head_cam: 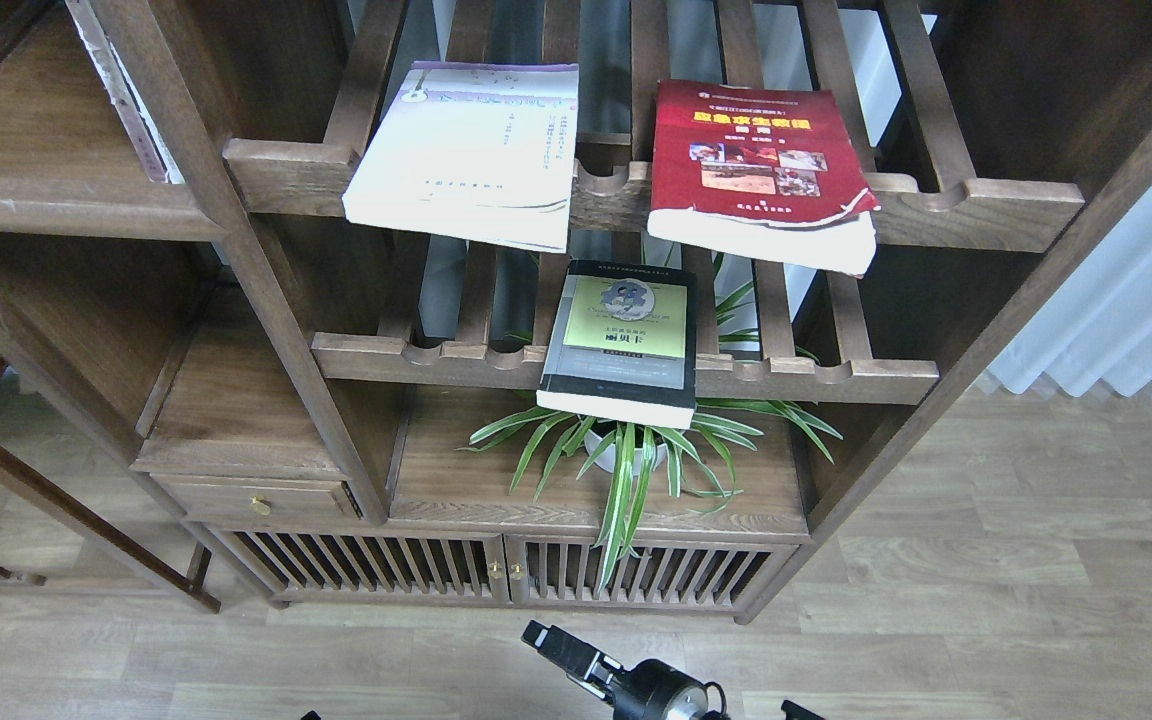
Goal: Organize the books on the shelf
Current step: 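Raise the right gripper toward the dark book on the middle shelf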
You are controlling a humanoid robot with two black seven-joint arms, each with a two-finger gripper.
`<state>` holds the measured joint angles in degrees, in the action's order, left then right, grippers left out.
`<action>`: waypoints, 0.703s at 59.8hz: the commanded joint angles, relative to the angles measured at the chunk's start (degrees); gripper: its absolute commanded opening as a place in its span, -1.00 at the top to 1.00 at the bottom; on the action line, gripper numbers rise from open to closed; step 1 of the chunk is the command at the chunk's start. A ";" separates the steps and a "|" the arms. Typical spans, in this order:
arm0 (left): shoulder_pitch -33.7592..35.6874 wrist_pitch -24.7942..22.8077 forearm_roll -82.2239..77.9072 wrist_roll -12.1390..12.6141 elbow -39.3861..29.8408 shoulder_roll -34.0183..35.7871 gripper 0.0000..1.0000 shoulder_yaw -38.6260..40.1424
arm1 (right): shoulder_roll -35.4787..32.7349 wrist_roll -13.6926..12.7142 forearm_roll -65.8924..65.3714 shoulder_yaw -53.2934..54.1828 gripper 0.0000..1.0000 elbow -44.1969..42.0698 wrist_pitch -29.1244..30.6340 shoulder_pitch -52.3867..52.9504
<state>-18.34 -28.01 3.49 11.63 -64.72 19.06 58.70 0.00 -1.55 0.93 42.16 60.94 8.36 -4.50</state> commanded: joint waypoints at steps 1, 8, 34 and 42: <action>-2.22 0.01 0.02 -0.03 -5.13 1.41 -1.00 4.48 | 0.00 0.14 -0.05 2.57 -1.00 3.65 2.01 -2.53; -2.49 0.01 -0.06 -0.03 -7.26 3.09 -1.00 6.25 | 0.00 0.49 -0.40 2.75 -1.00 3.49 3.68 -2.88; -2.93 0.01 -0.07 0.06 -7.70 5.99 -1.00 9.07 | 0.00 1.19 -0.67 -3.31 -1.00 -8.72 19.64 4.93; -2.84 0.01 -0.07 0.06 -7.79 6.08 -1.00 9.95 | -2.37 1.19 -0.67 -8.94 -1.00 -16.46 19.64 8.37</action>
<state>-21.21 -28.01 3.42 11.69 -72.45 25.01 67.90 -0.94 -0.36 0.24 37.56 50.54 27.58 1.28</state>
